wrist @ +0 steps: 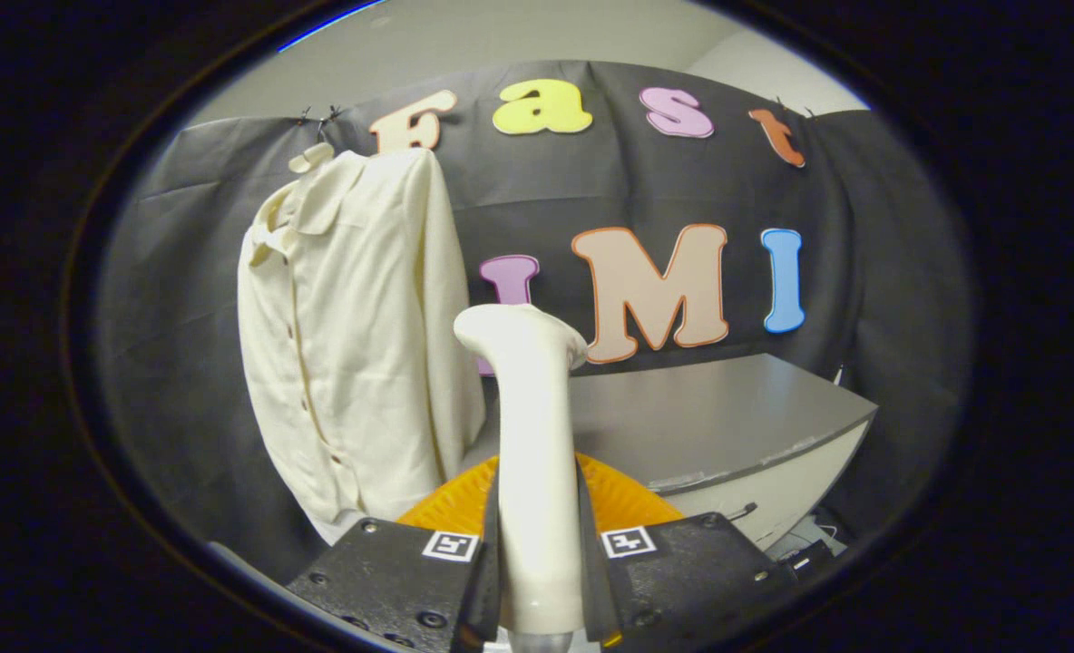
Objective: Iron the clothes twice with a garment steamer, once on the left side and once on the right side.
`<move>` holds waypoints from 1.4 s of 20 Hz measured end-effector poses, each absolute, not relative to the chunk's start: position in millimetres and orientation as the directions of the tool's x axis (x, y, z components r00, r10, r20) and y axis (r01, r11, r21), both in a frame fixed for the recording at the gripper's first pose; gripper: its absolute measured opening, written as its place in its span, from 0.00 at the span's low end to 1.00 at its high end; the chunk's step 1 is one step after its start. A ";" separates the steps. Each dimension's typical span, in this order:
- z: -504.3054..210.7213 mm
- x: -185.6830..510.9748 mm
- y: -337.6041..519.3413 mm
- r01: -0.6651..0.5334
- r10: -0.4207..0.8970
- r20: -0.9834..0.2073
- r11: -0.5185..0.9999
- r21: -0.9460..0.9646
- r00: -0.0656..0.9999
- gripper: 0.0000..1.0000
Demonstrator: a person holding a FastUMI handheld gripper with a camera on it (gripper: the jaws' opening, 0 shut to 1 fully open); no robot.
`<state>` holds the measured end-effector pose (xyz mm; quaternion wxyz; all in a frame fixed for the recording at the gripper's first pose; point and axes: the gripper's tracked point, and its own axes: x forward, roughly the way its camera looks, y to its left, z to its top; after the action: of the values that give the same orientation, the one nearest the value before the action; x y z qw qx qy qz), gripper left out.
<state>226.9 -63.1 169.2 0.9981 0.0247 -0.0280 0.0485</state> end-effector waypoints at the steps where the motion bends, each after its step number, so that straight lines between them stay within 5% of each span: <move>1: 174.2 213.6 -50.3 -0.085 0.083 0.070 0.996 0.038 0.994 0.35; 13: 194.3 133.4 153.6 -0.147 0.151 0.126 0.988 -0.036 0.981 0.35; 28: 203.8 213.5 284.7 -0.205 0.207 0.145 0.978 -0.032 0.967 0.34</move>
<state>213.5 284.7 203.8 0.9918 -0.0085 -0.0741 0.1039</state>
